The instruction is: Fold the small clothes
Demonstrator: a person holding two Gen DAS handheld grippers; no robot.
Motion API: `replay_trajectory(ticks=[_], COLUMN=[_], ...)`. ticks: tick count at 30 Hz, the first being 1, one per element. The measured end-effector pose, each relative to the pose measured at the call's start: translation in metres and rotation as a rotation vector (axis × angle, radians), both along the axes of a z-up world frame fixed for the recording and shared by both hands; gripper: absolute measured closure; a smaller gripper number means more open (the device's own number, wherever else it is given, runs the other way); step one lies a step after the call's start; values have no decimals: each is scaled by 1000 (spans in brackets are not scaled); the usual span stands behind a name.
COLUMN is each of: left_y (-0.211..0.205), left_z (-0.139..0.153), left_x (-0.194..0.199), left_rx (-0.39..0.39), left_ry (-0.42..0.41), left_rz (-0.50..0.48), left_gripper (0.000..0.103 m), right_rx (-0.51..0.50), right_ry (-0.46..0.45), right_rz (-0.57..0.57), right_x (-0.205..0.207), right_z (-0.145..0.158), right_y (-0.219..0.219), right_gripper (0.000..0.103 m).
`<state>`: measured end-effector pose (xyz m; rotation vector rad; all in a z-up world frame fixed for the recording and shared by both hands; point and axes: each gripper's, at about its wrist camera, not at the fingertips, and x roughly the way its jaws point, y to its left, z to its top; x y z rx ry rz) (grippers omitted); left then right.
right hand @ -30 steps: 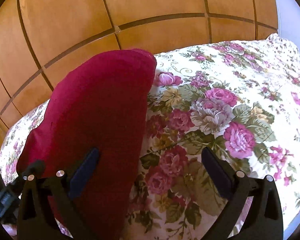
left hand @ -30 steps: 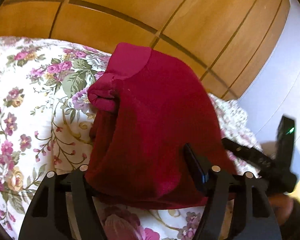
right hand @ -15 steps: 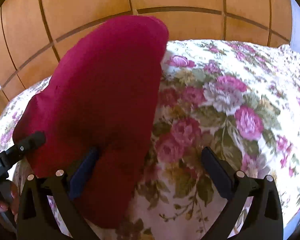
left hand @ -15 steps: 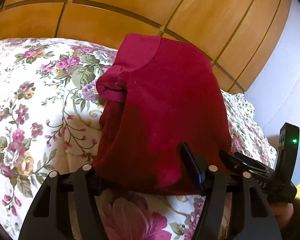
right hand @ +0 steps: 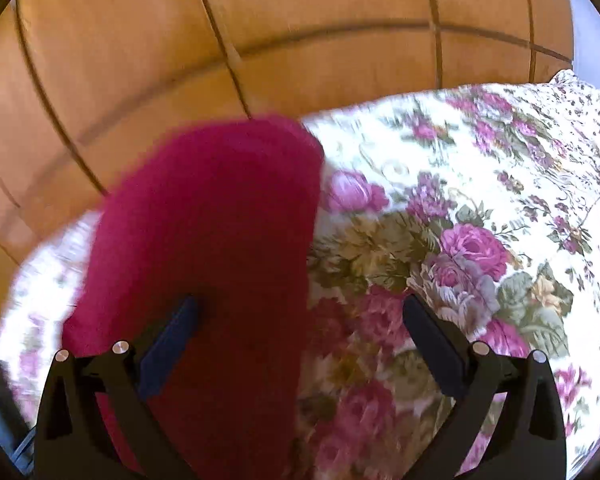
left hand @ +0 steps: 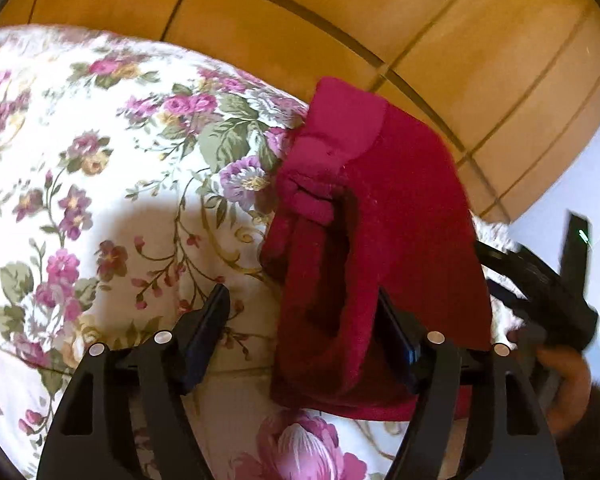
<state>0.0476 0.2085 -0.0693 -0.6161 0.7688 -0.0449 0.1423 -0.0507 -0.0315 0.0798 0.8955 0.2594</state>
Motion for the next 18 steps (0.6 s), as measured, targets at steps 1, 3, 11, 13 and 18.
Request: replay_trajectory(ticks=[1,3,11,13,18], left_y=[-1,3,30,28,11], left_z=[0,0,-1,-6,-2], left_x=[1,4,33,46,59], left_rx=[6,-14,-269,-272,-152], left_ry=[6,11,10,48,64], left_rz=[-4,-10,-62,-107,-192], left_gripper=[32,30,23,23,27], right_rx=[21,71,389,425,501], right_ry=[-19,-26,115,133,183], right_rz=[9,-8,1,40,96], right_x=[2,-2,-20,-26,-33], right_z=[-6,-10,-19,-19,-22], right_y=[-1,-7,-46,-46,-43], right_gripper=[2,2,2,3,27])
